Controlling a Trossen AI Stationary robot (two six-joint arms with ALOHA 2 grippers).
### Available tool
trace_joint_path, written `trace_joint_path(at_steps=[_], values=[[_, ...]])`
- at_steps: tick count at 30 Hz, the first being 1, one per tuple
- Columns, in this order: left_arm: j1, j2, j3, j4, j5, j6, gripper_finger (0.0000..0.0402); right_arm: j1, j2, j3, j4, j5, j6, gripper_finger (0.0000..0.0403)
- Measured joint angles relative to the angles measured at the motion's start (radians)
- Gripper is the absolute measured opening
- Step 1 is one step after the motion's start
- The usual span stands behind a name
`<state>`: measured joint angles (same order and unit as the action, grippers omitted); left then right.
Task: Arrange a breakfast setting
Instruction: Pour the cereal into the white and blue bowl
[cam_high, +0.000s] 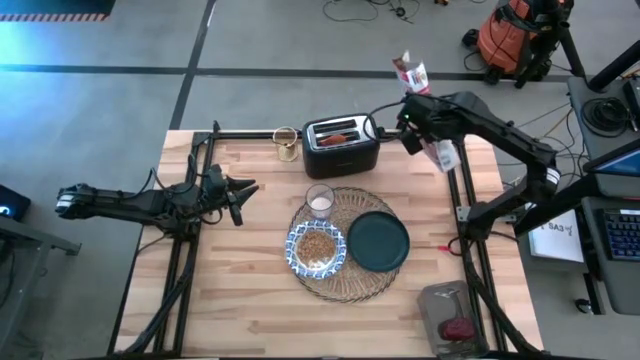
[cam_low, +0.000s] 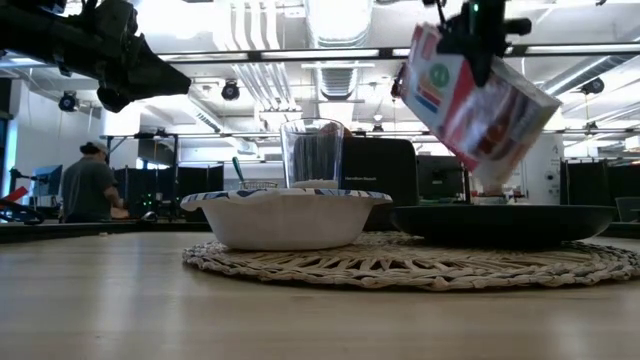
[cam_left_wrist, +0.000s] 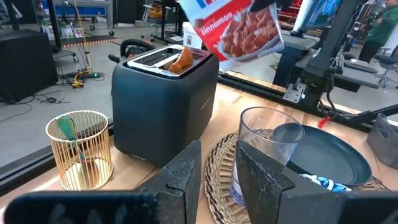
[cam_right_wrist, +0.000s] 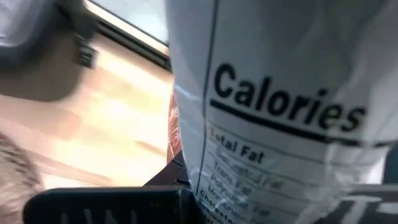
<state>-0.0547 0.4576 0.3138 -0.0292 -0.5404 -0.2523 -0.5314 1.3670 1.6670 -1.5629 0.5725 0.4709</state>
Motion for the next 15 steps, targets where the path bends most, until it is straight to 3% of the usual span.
trace_joint_path(at_steps=[15], values=[[0.0,0.0,0.0,0.0,0.0,0.0,0.0083,-0.046,-0.081,-0.347,0.341,0.012,0.001,0.0043]])
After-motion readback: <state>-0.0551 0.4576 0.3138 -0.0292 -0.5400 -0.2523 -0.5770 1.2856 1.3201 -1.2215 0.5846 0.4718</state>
